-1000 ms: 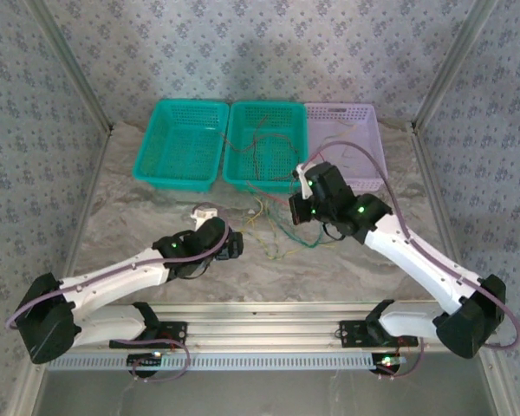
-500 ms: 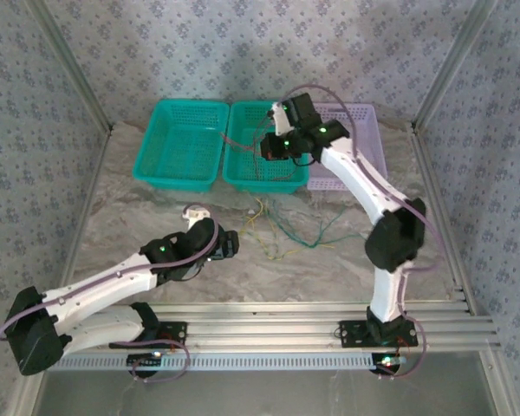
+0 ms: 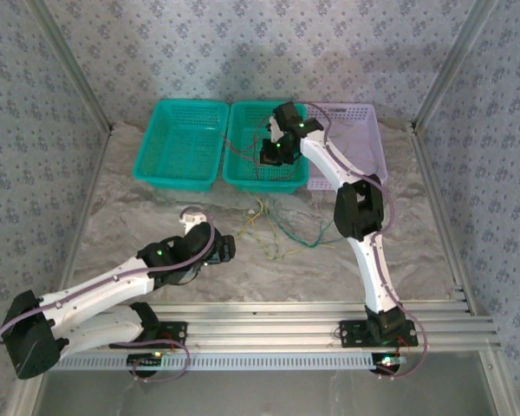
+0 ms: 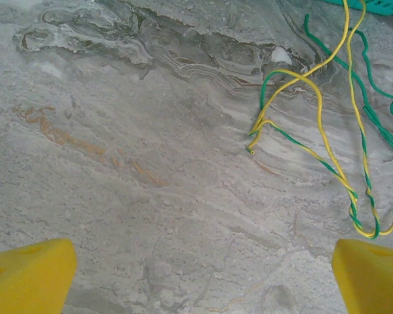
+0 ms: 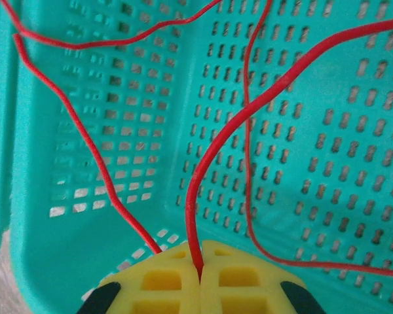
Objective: Untangle the cables
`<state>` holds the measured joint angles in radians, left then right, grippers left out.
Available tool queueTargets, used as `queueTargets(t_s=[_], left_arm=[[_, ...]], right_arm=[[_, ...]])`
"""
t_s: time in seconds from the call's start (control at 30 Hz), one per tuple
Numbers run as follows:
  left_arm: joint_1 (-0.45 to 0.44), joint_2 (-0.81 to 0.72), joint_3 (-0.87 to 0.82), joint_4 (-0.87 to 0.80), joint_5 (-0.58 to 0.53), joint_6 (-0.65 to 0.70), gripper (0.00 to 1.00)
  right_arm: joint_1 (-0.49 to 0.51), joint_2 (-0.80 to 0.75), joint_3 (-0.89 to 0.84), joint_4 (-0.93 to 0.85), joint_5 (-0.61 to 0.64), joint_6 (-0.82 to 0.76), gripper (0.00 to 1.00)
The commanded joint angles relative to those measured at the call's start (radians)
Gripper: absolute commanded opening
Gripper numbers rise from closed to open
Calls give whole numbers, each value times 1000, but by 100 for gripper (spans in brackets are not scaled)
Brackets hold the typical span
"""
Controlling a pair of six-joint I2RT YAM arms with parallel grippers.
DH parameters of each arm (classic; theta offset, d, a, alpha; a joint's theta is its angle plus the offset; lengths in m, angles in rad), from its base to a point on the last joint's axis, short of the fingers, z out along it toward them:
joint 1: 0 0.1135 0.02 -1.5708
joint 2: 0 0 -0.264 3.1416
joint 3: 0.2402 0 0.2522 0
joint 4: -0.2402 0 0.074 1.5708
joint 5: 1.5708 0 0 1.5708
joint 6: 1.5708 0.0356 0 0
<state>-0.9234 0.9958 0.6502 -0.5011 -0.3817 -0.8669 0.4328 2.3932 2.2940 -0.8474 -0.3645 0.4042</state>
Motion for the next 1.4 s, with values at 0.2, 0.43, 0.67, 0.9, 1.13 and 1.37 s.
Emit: queueTargets(t_s=[0.2,0.43,0.67,0.9,1.13,1.37], left_arm=[[-6,24,6,21,18,-16,100],[-7,44,13,32,23,-16,100],[-8,26,10,9,-1,-14,100],[-8,30,29,-10,-14,-6,100],[-8,30,25,-18,-15,-13,100],[-8,26,22,-27,-19,-16,100]], right_arm=[[1,-66,64,-65,53,-35,29],[5,-173,14,-61,145,-71,30],[17,-224,-109,40,109,-69,31],[60,-90,-75,151,-23,0,31],[60,101,32,114,23,21,30],[-8,239,151,80,41,103,25]])
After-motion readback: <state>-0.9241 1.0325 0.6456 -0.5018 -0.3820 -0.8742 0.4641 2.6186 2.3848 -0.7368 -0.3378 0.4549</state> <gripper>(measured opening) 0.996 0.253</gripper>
